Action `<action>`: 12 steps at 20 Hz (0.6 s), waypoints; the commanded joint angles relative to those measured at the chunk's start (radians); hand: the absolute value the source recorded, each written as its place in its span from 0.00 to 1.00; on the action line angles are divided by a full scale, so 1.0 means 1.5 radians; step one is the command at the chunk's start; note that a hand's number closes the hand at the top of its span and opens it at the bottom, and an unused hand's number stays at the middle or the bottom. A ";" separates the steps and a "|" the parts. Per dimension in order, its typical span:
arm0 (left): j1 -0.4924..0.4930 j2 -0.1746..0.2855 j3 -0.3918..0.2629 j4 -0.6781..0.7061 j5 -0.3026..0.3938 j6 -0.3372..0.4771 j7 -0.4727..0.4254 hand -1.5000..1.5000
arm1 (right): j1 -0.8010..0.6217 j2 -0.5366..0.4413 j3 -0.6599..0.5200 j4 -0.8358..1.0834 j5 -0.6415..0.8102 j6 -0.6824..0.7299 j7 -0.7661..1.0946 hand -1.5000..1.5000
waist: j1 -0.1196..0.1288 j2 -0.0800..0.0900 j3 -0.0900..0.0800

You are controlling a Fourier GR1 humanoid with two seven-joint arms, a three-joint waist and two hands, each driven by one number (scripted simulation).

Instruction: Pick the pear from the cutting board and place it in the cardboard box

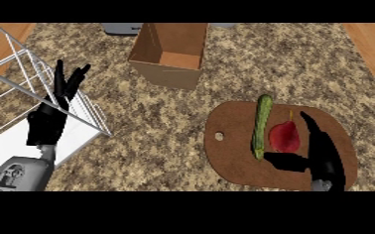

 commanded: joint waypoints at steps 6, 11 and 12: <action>0.081 -0.031 -0.013 -0.024 -0.021 0.031 0.068 0.50 | -0.043 -0.021 -0.023 0.055 0.106 -0.020 0.009 1.00 | 0.005 0.002 -0.002; 0.103 -0.017 0.010 -0.031 -0.013 0.007 0.057 0.50 | 0.005 -0.035 -0.026 0.003 0.157 -0.038 -0.011 1.00 | -0.001 0.000 -0.002; 0.062 -0.014 0.010 -0.023 -0.026 0.007 0.078 0.50 | -0.051 0.012 -0.015 0.069 0.197 -0.067 -0.002 1.00 | 0.003 0.002 -0.002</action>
